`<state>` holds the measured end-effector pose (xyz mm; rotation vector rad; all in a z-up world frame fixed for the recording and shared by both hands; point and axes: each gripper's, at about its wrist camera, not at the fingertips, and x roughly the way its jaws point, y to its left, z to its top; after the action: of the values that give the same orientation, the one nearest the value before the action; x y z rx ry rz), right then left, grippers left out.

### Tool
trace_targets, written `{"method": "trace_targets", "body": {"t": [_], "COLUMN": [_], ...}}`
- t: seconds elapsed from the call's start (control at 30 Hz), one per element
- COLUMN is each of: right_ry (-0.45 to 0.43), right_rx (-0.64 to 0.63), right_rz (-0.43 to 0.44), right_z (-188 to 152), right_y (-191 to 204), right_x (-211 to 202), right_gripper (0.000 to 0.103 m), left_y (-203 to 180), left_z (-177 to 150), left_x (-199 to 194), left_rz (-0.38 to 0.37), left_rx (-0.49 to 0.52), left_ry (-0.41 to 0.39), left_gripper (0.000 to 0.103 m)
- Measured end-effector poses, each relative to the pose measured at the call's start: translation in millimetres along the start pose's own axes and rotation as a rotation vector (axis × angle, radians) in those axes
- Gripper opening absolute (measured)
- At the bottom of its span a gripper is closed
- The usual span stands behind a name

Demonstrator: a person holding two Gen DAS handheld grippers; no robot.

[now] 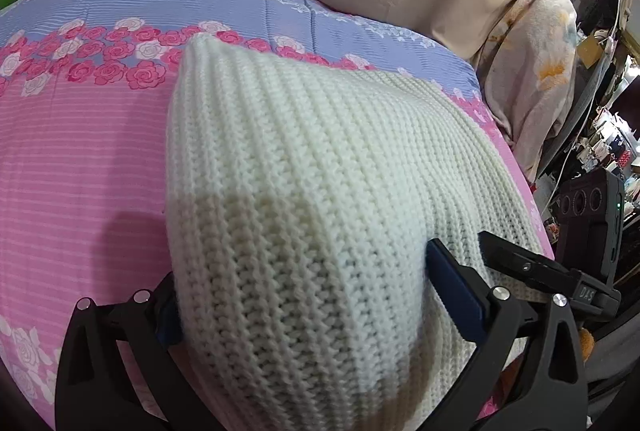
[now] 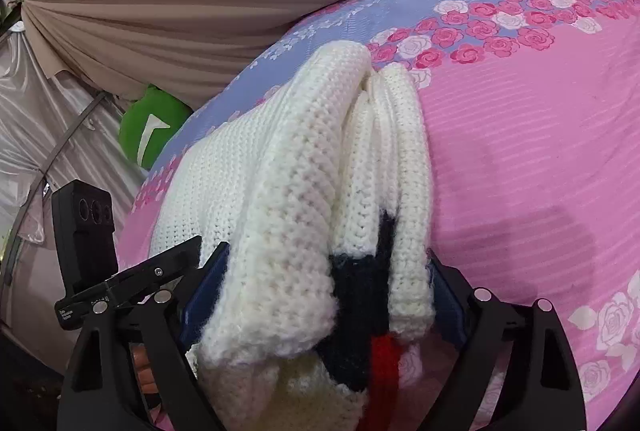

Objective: Fold small clothes

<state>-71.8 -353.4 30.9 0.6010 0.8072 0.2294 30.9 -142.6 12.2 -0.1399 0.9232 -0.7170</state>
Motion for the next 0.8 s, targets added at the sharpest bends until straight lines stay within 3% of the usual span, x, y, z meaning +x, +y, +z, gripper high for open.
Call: {"method": "trace_targets", "body": {"t": [0.13, 0.23, 0.3, 0.43, 0.6, 0.8], "right_ry": [-0.008, -0.036, -0.07, -0.142, -0.279, -0.44], "right_rx": [-0.038, -0.037, -0.047, -0.121, -0.243, -0.342], "right_rz": [-0.009, 0.002, 0.004, 0.01, 0.033, 0.178], "right_z": [0, 2, 5, 16, 39, 90], "right_y": [10, 16, 25, 59, 114, 179], "right_x": [3, -5, -14, -37, -68, -88], "right_gripper": [0.067, 0.052, 0.047, 0.046, 0.046, 0.048], "left_y": [-1, -7, -12, -23, -35, -32], "left_z": [1, 5, 9, 25, 58, 105], "left_x": [-2, -9, -17, -39, -105, -196], "left_rz": [-0.017, -0.019, -0.018, -0.043, -0.047, -0.026], "left_rx": [0.005, 0.024, 0.057, 0.138, 0.262, 0.357], "left_ry": [0.008, -0.004, -0.017, -0.046, -0.213, -0.466], "left_gripper": [0.098, 0.083, 0.063, 0.051, 0.05, 0.052]}}
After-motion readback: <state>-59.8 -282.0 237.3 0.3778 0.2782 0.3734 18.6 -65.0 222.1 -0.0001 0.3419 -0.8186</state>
